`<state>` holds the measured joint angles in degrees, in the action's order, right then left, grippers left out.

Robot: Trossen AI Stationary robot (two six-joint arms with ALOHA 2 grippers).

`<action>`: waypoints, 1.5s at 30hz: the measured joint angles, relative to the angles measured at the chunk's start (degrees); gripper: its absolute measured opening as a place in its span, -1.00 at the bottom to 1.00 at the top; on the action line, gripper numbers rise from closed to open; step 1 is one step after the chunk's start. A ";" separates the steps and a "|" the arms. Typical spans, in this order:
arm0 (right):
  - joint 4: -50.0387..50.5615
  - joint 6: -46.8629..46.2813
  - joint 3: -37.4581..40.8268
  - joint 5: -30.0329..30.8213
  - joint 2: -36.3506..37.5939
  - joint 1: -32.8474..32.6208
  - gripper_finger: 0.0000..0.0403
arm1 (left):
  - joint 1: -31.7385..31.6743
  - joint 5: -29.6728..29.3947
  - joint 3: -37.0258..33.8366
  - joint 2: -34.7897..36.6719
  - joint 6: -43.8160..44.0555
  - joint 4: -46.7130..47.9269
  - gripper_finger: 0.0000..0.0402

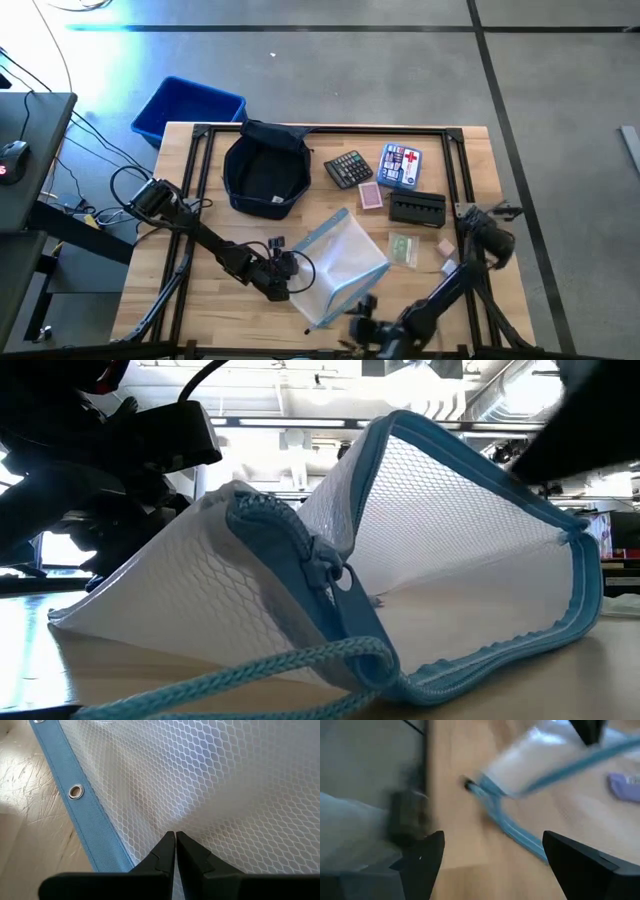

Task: Unpack backpack
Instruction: Remove the purple granola bar from the transparent zip bag

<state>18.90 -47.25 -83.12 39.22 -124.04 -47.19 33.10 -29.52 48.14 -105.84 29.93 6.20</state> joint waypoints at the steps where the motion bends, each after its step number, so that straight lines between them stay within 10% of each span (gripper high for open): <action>1: 5.78 -1.69 -1.99 0.72 -1.49 1.25 0.58 | 0.00 0.00 0.00 0.00 0.00 -0.02 -1.00; 6: 23.16 -0.94 -6.94 6.50 -3.88 7.18 0.46 | 0.02 -0.02 0.00 0.00 0.05 -0.09 -1.00; 27: 11.74 8.99 -3.78 -5.89 -3.35 25.41 0.04 | 0.13 0.04 0.00 0.00 0.00 -0.17 -1.00; 35: 14.66 8.07 -2.95 -9.95 -2.43 23.76 -0.88 | 0.46 0.04 0.01 0.02 -0.13 0.02 -1.00; 45: 17.63 7.33 -2.64 -16.58 4.74 13.29 -0.98 | 0.80 -0.03 0.22 0.22 2.20 5.86 -1.00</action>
<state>36.53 -39.92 -85.76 22.64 -119.30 -33.90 33.90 -29.55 48.36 -105.62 32.13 12.06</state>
